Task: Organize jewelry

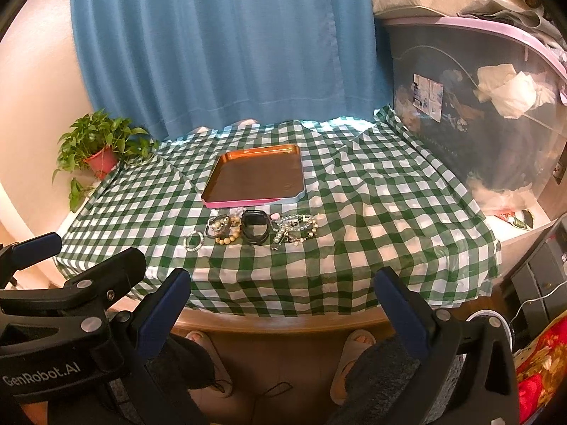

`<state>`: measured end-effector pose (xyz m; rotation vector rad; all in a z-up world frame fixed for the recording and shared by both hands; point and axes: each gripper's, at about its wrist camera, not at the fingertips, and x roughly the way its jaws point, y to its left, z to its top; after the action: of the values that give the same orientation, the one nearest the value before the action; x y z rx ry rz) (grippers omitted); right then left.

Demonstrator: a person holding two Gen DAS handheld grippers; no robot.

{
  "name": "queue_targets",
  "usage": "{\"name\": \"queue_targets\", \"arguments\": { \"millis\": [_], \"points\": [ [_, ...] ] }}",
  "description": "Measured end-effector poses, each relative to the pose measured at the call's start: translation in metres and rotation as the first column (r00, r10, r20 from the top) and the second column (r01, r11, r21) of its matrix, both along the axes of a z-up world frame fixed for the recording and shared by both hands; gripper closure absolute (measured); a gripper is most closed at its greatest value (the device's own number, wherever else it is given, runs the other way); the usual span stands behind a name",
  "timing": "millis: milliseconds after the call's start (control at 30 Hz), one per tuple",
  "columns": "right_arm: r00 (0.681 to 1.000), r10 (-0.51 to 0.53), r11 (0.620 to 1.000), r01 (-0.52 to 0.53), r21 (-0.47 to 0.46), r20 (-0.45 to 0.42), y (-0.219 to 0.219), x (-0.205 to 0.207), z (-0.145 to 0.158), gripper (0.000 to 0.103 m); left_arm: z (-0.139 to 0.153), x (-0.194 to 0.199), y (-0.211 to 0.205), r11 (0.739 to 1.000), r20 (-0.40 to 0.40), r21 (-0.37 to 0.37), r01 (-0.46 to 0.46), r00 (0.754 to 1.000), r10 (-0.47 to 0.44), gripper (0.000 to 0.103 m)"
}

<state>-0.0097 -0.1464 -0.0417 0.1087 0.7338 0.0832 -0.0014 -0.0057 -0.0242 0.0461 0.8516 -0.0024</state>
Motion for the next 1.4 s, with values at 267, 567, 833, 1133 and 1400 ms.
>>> {"name": "queue_targets", "arguments": {
  "millis": [267,567,833,1133,1400],
  "points": [
    [1.000,0.002,1.000,-0.002,0.003,-0.006,0.001,0.000,-0.001,0.000,0.001,0.001,0.004,1.000,-0.004,-0.002,-0.001,1.000,0.001,0.000],
    [1.000,0.000,1.000,0.000,0.004,-0.004,0.001,0.000,0.001,0.000,0.007,0.002,0.002,1.000,-0.004,0.003,-0.006,1.000,0.006,0.000],
    [1.000,0.000,1.000,0.000,0.002,-0.003,0.001,-0.001,0.000,0.000,0.007,0.002,0.002,1.000,-0.003,0.002,-0.005,1.000,0.005,0.000],
    [1.000,0.002,1.000,-0.002,0.003,-0.005,0.001,-0.002,-0.001,0.000,0.007,0.001,0.001,1.000,-0.004,0.004,-0.004,1.000,0.004,0.000],
    [1.000,0.002,1.000,-0.003,-0.029,-0.028,0.014,0.008,-0.010,0.000,-0.005,0.010,0.010,1.000,-0.046,-0.017,-0.012,0.999,0.011,0.000]
  ]
}}
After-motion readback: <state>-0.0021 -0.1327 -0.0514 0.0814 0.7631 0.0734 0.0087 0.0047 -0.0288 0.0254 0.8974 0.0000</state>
